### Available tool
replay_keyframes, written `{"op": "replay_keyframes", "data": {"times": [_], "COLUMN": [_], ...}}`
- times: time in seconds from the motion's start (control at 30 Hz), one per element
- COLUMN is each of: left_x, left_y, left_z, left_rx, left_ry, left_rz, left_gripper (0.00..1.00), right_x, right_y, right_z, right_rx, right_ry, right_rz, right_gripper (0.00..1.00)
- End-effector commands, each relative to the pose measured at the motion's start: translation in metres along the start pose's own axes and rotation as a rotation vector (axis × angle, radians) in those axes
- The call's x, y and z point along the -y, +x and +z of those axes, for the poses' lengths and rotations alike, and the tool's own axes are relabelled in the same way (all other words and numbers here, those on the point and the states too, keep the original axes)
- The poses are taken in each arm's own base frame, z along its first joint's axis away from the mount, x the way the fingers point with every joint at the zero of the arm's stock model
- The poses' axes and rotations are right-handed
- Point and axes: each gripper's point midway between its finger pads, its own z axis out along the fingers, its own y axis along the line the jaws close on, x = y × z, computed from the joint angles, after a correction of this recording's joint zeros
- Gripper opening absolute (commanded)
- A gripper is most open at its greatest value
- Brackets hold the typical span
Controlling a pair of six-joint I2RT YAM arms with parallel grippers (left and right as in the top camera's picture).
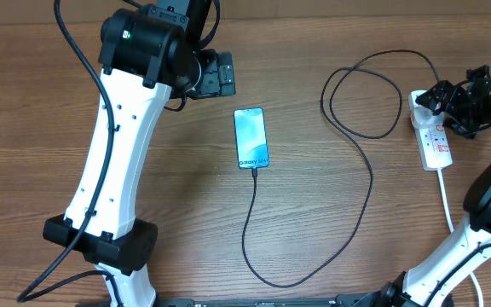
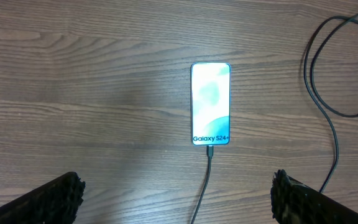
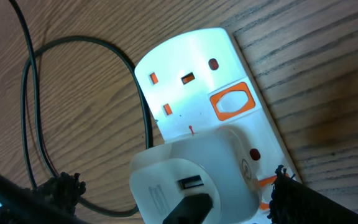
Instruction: Plug charger to phone and switch on socket
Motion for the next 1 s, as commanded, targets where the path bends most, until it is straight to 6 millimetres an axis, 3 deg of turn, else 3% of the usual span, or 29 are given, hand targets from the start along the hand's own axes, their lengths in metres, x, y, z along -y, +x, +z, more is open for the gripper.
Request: {"op": "replay_keyframes", "data": {"times": [0.0, 0.3, 0.97], "left_x": [-0.006, -0.006, -0.006], "left_y": [-0.003, -0.003, -0.003], "left_z": [0.004, 0.004, 0.004], "left_rx": [0.001, 0.001, 0.001], "left_ry": [-0.020, -0.019, -0.020], "left_rz": [-0.012, -0.012, -0.012], "left_gripper": [0.99, 1.00, 1.00], "right_x": [0.003, 0.010, 0.000], "right_y": [0.004, 0.010, 0.012], "right_z": [0.004, 0.015, 0.015], "right_rx": [-0.012, -0.013, -0.020], "right_ry": [0.012, 0.023, -0.033], "right_rz": [0.006, 0.005, 0.000], "right_gripper": [1.00, 1.00, 1.00]}}
